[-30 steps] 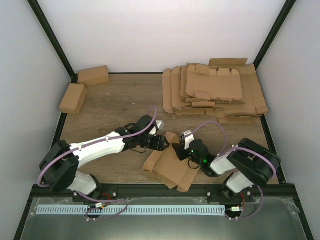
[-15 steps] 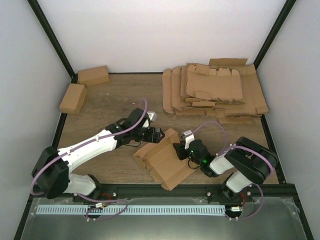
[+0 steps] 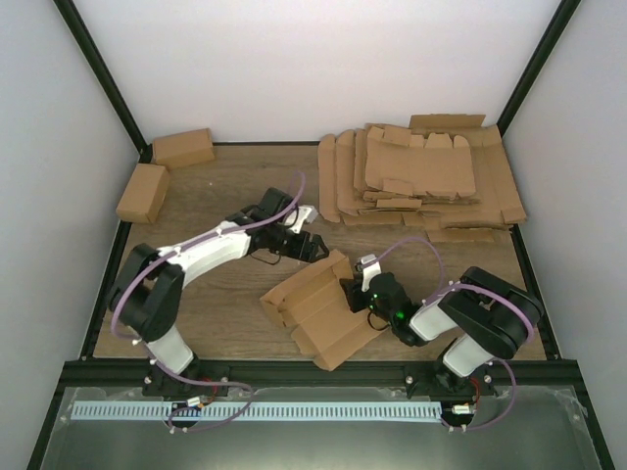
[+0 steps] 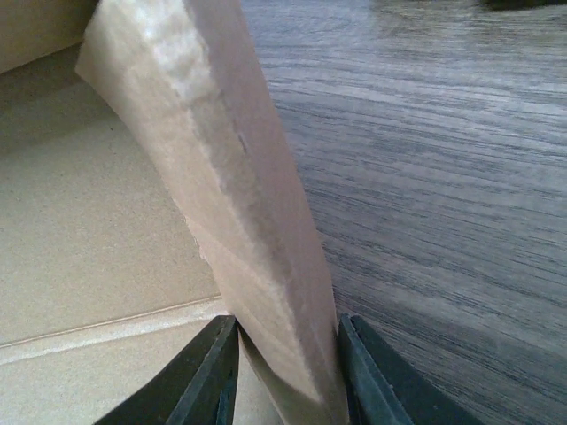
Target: Fold the paper box
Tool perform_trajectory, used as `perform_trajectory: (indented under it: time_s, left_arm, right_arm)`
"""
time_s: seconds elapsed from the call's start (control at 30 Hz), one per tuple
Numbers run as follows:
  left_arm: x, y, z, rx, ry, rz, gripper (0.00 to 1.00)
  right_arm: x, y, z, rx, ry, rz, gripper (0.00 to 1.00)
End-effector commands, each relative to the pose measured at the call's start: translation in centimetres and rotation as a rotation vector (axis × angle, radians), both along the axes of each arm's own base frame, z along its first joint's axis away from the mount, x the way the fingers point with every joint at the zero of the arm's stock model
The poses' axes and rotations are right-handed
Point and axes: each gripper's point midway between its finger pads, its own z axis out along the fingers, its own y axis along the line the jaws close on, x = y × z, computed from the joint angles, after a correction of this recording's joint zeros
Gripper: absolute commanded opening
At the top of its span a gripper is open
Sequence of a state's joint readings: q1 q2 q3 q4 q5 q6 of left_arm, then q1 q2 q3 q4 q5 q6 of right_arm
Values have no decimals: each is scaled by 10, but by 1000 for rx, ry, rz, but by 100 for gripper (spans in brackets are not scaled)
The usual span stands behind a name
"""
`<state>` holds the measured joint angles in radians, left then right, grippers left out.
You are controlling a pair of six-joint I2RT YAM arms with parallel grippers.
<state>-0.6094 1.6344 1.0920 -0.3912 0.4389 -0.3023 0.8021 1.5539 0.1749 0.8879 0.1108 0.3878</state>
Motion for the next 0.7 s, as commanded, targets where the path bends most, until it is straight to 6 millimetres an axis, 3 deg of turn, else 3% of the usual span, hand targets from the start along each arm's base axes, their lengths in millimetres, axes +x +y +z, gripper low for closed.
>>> perform_trajectory:
  time_s: [0.0,0.13,0.27,0.67]
  left_arm:
    - [-11,-32,-4,-99,51,-161,84]
    - [-18,-51,-12,-113,90,-221,80]
    - [-27,-66,-13,-98,86,-267,70]
    - [-43,-74,-21,113,-53,-279,59]
  right_arm:
    - [6,1,3,-16,-22,-23,32]
    - [6,3,2,-18,-28,-23,33]
    - [5,4,2,-29,-39,-35,36]
    - [4,-16,14,-38,-110,-116,44]
